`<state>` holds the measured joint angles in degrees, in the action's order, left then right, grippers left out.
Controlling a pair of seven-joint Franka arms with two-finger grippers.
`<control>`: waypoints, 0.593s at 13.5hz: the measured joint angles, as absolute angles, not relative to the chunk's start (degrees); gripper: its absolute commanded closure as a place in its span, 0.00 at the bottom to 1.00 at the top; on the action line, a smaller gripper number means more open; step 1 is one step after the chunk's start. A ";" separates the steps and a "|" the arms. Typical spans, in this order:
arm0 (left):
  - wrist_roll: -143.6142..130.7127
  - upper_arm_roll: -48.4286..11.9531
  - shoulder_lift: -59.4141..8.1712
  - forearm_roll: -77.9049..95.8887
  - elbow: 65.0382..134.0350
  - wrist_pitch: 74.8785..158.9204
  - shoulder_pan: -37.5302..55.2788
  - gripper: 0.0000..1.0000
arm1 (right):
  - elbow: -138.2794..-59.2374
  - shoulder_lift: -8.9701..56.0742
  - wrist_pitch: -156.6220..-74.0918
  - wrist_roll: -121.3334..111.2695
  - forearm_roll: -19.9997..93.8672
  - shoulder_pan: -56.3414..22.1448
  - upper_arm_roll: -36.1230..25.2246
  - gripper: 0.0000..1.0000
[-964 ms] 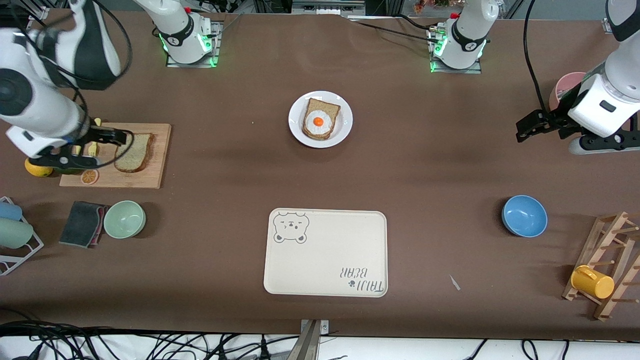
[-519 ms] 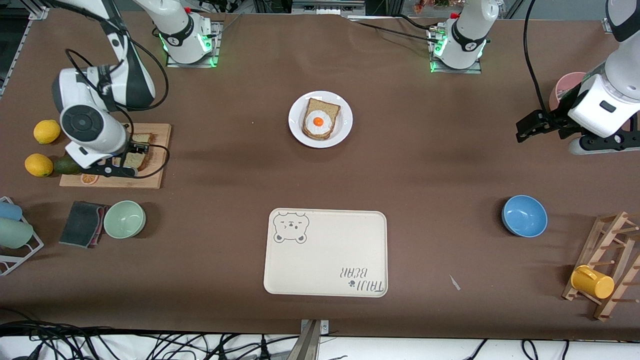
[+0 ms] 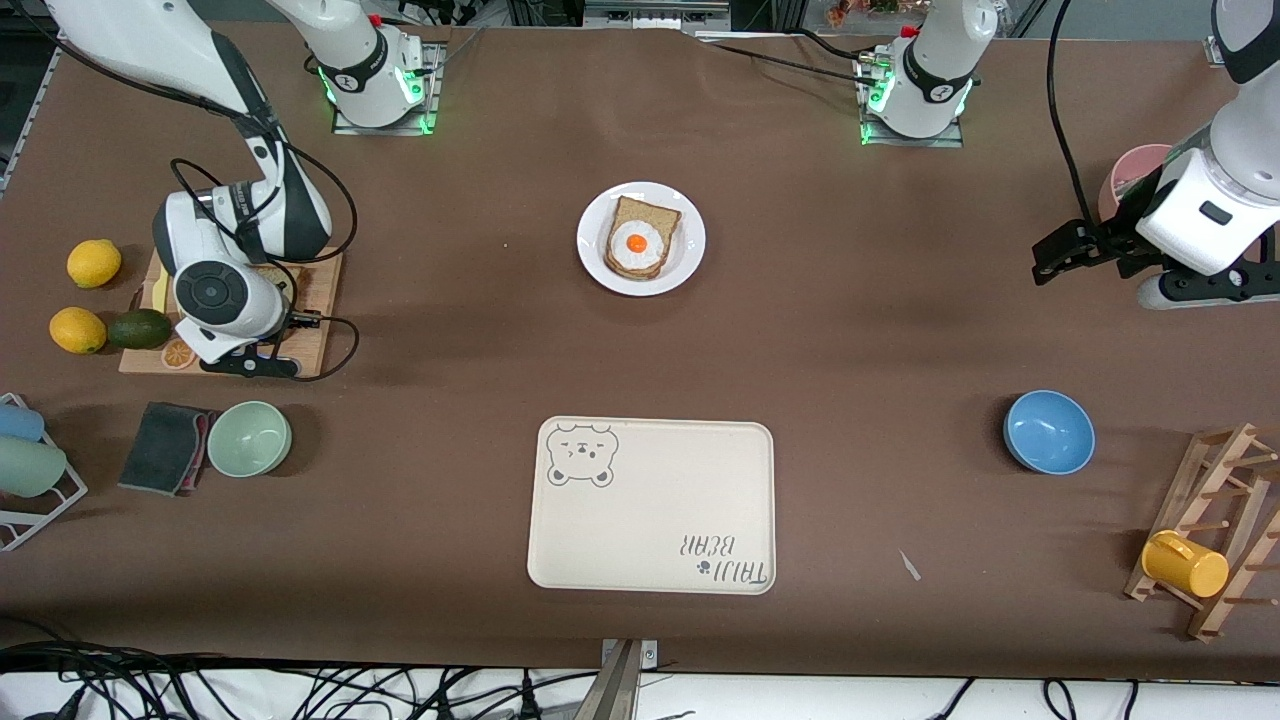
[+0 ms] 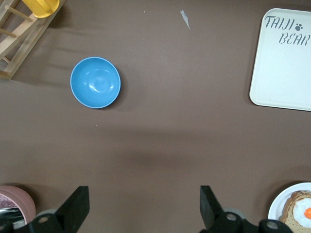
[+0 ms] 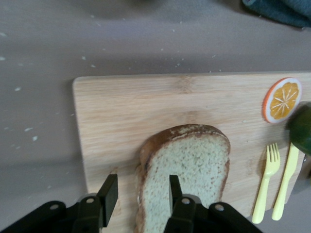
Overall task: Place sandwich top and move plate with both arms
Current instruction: 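Lower the right gripper and grasp the bread slice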
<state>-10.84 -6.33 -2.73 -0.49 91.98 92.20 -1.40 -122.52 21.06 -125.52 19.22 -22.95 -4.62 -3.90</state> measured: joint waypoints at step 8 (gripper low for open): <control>-10.84 -6.33 -2.74 -0.49 91.98 92.19 -1.40 0.00 | -124.42 22.68 -129.24 19.95 -23.52 -4.60 -5.38 0.87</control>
<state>-10.84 -6.33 -2.74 -0.49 91.98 92.19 -1.40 -124.42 22.68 -129.24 19.95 -23.52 -4.60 -5.38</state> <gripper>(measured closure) 0.000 0.524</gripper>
